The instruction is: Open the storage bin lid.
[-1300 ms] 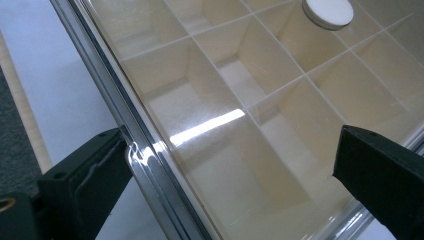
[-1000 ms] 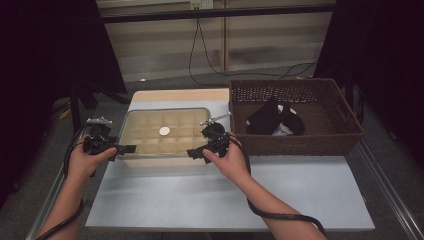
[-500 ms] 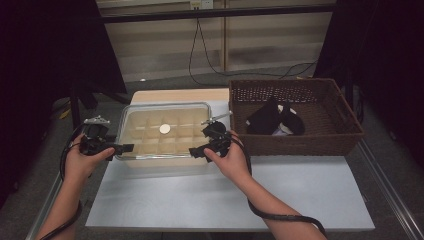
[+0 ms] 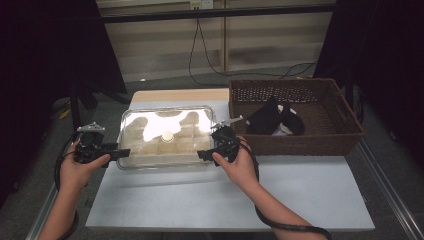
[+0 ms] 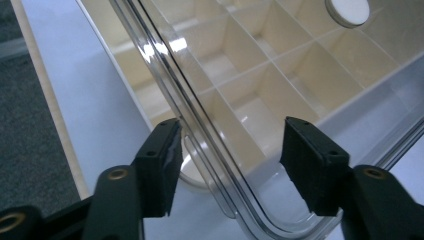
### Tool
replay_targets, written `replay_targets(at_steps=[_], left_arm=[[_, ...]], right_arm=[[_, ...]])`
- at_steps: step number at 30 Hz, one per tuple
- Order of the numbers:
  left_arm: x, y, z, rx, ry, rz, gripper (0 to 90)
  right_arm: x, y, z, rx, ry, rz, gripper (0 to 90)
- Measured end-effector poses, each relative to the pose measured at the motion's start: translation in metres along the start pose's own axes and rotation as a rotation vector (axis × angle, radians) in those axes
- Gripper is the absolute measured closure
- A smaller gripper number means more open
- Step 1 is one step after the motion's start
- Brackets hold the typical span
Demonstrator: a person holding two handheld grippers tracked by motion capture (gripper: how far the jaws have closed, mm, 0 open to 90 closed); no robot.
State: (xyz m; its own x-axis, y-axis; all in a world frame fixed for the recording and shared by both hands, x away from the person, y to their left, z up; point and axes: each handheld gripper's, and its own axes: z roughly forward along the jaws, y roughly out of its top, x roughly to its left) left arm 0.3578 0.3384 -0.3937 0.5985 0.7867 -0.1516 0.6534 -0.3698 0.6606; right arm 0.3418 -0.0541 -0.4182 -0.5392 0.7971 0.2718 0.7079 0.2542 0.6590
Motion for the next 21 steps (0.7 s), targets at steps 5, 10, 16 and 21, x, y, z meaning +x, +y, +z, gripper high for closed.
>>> replay_targets(at_steps=[5,10,16,21], left_arm=[[-0.006,-0.004,-0.003,-0.003,-0.014,0.007,47.0],[-0.018,-0.010,-0.007,-0.014,-0.035,0.016,51.7],[-0.031,-0.018,-0.010,-0.006,-0.058,0.026,54.4],[-0.039,-0.027,-0.013,-0.012,-0.076,0.038,56.8]], right_arm=[[-0.004,-0.008,-0.005,0.000,0.007,0.016,30.5],[-0.007,-0.018,-0.015,0.002,0.010,0.011,32.8],[-0.013,-0.035,-0.024,0.005,0.041,0.039,35.3],[-0.014,-0.046,-0.029,0.015,0.049,0.040,37.4]])
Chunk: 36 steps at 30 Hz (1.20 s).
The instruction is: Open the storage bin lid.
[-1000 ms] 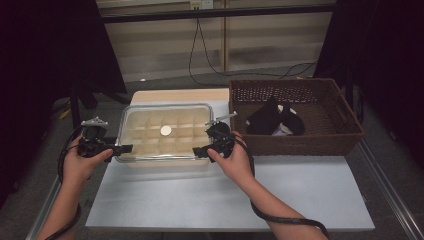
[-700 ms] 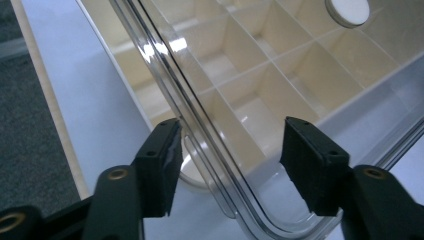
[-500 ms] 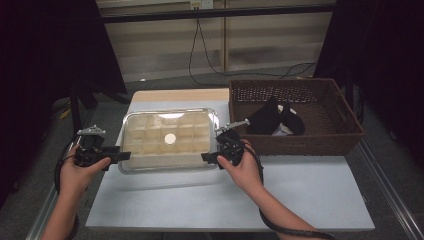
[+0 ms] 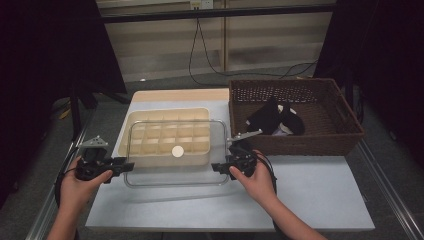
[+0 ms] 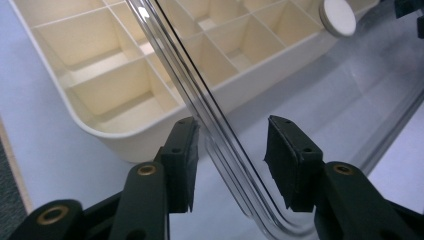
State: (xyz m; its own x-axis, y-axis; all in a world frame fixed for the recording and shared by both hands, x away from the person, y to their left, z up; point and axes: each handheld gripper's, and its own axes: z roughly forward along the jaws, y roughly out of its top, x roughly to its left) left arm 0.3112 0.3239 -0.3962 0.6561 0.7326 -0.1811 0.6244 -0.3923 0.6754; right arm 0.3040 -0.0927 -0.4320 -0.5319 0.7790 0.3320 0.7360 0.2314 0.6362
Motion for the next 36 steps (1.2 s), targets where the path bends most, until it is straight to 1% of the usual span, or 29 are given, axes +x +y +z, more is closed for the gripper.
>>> replay_targets(at_steps=[1,2,3,4,5,7,8,9,10,11,12,13,14,16,18,19,21,23,26,27,33,35,36], left_arm=[[-0.001,-0.002,0.000,-0.002,-0.007,-0.003,58.7],[-0.004,-0.003,0.000,-0.002,-0.006,0.000,58.7],[-0.006,-0.005,0.001,-0.008,-0.014,0.000,59.5],[-0.007,-0.006,0.002,-0.009,-0.043,-0.002,60.1],[-0.010,-0.008,0.003,-0.023,-0.064,-0.023,57.6],[-0.013,-0.011,0.006,-0.012,-0.039,-0.019,57.6],[-0.013,-0.013,0.007,-0.006,-0.031,-0.026,58.0],[-0.009,-0.018,0.008,-0.034,-0.050,-0.060,61.1],[-0.009,-0.018,0.008,-0.034,-0.050,-0.060,62.1],[-0.007,-0.019,0.008,-0.029,-0.055,-0.057,63.0],[-0.008,-0.021,0.010,-0.018,-0.025,-0.048,64.4],[-0.008,-0.021,0.010,-0.018,-0.025,-0.048,64.6],[-0.009,-0.022,0.013,-0.011,-0.025,-0.038,64.1],[-0.010,-0.022,0.015,-0.011,-0.021,-0.034,63.5],[-0.010,-0.022,0.015,-0.010,-0.020,-0.032,63.5],[-0.010,-0.022,0.015,-0.007,-0.028,-0.035,63.4],[-0.011,-0.023,0.016,-0.006,-0.026,-0.037,63.4],[-0.015,-0.024,0.017,0.011,-0.027,-0.022,62.8],[-0.018,-0.024,0.019,0.008,-0.026,-0.022,62.5],[-0.020,-0.024,0.019,0.016,-0.030,-0.015,62.5],[-0.026,-0.023,0.023,0.029,-0.028,-0.002,61.9],[-0.026,-0.023,0.023,0.030,-0.031,-0.003,61.8],[-0.027,-0.023,0.023,0.026,-0.025,-0.001,61.7]], right_arm=[[0.000,-0.004,-0.003,-0.002,-0.009,-0.002,39.9],[0.000,-0.004,-0.003,-0.002,-0.009,-0.002,39.9],[-0.001,-0.005,-0.005,-0.005,-0.004,-0.005,41.9],[-0.001,-0.006,-0.006,-0.004,0.004,-0.002,43.8],[0.000,-0.009,-0.008,-0.005,0.033,-0.001,48.3],[0.001,-0.010,-0.009,-0.002,0.030,0.002,47.9],[0.003,-0.011,-0.009,0.001,0.008,-0.007,48.1],[0.000,-0.012,-0.008,0.005,0.012,0.000,48.8],[0.000,-0.012,-0.008,0.005,0.012,0.000,48.8],[-0.004,-0.014,-0.008,-0.009,0.027,0.014,50.6],[-0.004,-0.014,-0.008,-0.009,0.026,0.011,50.3],[-0.004,-0.014,-0.008,-0.009,0.026,0.011,50.3],[-0.005,-0.016,-0.006,0.011,0.022,0.009,48.5],[-0.006,-0.018,-0.005,0.019,0.020,0.006,47.4],[-0.007,-0.019,-0.005,0.015,0.023,0.006,47.5],[-0.007,-0.020,-0.005,0.018,0.023,0.008,47.9],[-0.006,-0.021,-0.007,0.021,0.027,0.003,48.2],[-0.007,-0.024,-0.009,0.029,0.032,-0.001,48.2],[-0.008,-0.027,-0.011,0.027,0.034,-0.007,47.5],[-0.008,-0.029,-0.013,0.030,0.035,-0.008,47.3],[-0.009,-0.037,-0.019,0.033,0.038,-0.011,47.1],[-0.010,-0.038,-0.019,0.032,0.039,-0.015,46.9],[-0.010,-0.039,-0.020,0.036,0.040,-0.016,46.6]])
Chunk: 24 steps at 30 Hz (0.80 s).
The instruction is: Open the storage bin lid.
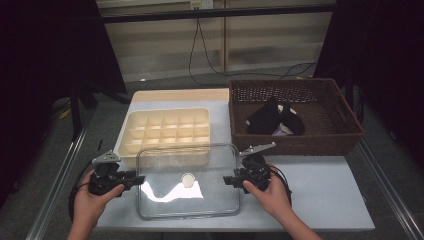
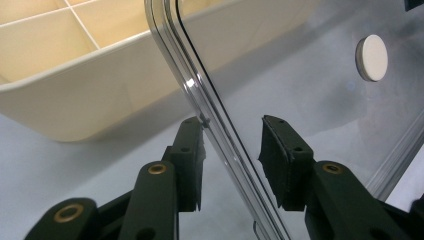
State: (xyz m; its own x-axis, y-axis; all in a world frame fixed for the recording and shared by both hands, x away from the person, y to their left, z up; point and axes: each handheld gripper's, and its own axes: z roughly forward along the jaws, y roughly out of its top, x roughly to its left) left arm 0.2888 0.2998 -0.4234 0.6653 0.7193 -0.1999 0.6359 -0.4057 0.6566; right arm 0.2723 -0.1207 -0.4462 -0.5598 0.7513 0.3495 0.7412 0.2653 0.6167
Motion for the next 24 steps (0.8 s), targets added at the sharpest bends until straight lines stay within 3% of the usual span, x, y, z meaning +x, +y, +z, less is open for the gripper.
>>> replay_targets(at_steps=[16,21,24], left_arm=[[-0.0019,-0.0047,0.0037,0.035,-0.007,0.008,61.3],[-0.0003,-0.0056,0.0055,0.016,-0.018,-0.018,61.0],[0.0012,-0.0027,0.0099,0.009,-0.031,-0.031,55.0]], right_arm=[[-0.0009,-0.0092,0.0036,0.019,0.010,0.008,42.3],[-0.0019,-0.0075,0.0049,0.014,0.006,0.004,41.4],[-0.0031,-0.0065,0.0056,0.009,0.009,0.009,41.9]])
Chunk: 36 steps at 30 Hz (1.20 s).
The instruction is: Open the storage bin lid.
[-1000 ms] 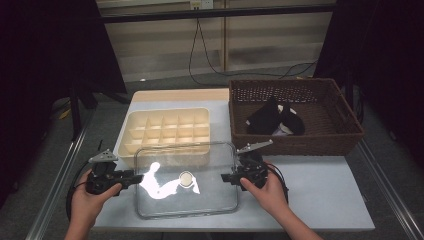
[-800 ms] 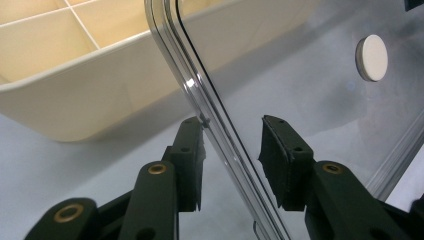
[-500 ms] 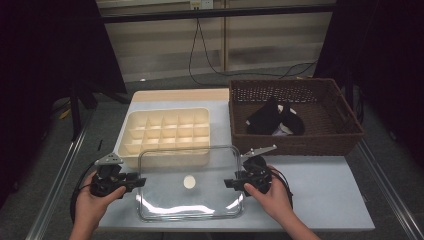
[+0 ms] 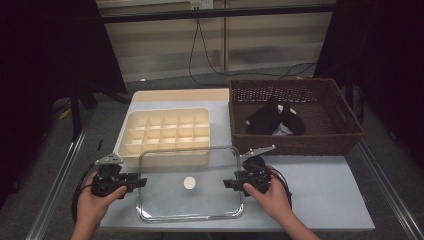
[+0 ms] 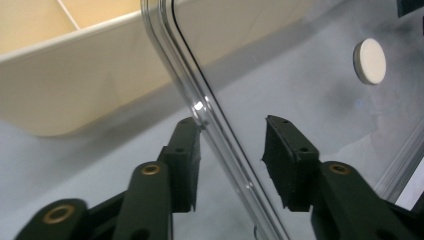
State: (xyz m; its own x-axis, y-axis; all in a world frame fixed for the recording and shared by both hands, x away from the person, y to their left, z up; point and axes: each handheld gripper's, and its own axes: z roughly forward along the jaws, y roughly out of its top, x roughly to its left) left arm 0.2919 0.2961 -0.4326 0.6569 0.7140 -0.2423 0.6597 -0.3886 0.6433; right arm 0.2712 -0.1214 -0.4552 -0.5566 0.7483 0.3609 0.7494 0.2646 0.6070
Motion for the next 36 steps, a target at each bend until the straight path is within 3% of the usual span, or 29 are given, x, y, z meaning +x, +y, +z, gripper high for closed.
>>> replay_targets(at_steps=[6,12,36], left_arm=[[0.004,0.009,0.004,-0.036,0.013,-0.009,52.2],[0.005,0.009,0.003,-0.034,0.006,-0.006,53.4],[-0.009,0.005,-0.007,-0.014,0.051,0.010,59.1]], right_arm=[[-0.002,0.001,-0.001,-0.011,-0.003,0.009,43.3],[-0.008,0.004,-0.008,-0.045,-0.015,0.016,48.1],[-0.003,0.007,-0.008,-0.017,0.001,0.000,45.2]])
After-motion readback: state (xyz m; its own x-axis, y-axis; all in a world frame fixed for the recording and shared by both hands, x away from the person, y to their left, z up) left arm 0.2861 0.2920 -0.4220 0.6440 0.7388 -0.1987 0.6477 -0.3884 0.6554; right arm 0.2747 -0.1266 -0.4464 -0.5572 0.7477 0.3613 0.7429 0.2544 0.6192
